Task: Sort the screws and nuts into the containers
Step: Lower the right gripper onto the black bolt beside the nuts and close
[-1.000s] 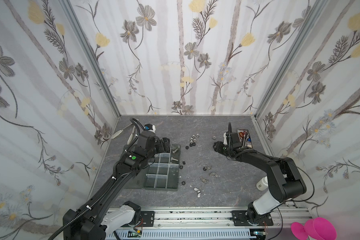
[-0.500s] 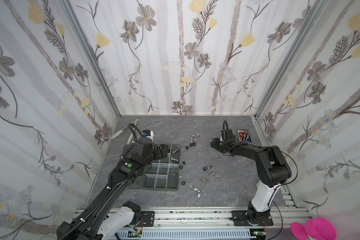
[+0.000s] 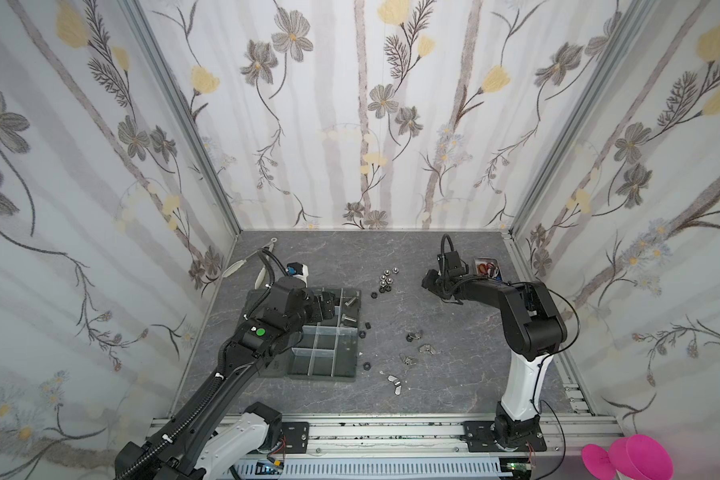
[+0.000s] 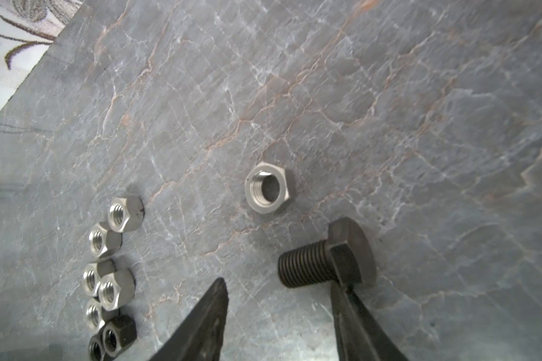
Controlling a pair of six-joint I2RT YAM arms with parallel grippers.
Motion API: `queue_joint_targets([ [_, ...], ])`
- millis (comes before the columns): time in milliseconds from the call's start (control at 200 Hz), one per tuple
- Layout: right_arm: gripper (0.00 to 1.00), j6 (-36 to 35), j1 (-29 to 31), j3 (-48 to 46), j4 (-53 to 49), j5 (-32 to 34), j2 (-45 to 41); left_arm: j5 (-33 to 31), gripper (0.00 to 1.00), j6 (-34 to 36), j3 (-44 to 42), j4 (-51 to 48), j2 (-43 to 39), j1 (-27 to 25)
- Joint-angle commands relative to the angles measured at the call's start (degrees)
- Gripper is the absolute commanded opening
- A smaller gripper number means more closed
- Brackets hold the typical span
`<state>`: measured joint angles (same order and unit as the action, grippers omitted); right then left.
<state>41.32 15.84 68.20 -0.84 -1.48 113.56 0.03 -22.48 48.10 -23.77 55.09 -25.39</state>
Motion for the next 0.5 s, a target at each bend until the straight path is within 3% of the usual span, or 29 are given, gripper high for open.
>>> queue_joint_targets([
  [0, 0.54, -0.6, -0.5, 1.3, -3.1, 2.4, 1.0, -0.4, 0.95, 0.5, -0.1, 1.5, 0.0, 0.0],
  [495, 0.41, -3.2, -2.8, 2.4, -6.0, 5.4, 2.3, -0.5, 0.96, 0.5, -0.4, 1.5, 0.3, 0.2],
])
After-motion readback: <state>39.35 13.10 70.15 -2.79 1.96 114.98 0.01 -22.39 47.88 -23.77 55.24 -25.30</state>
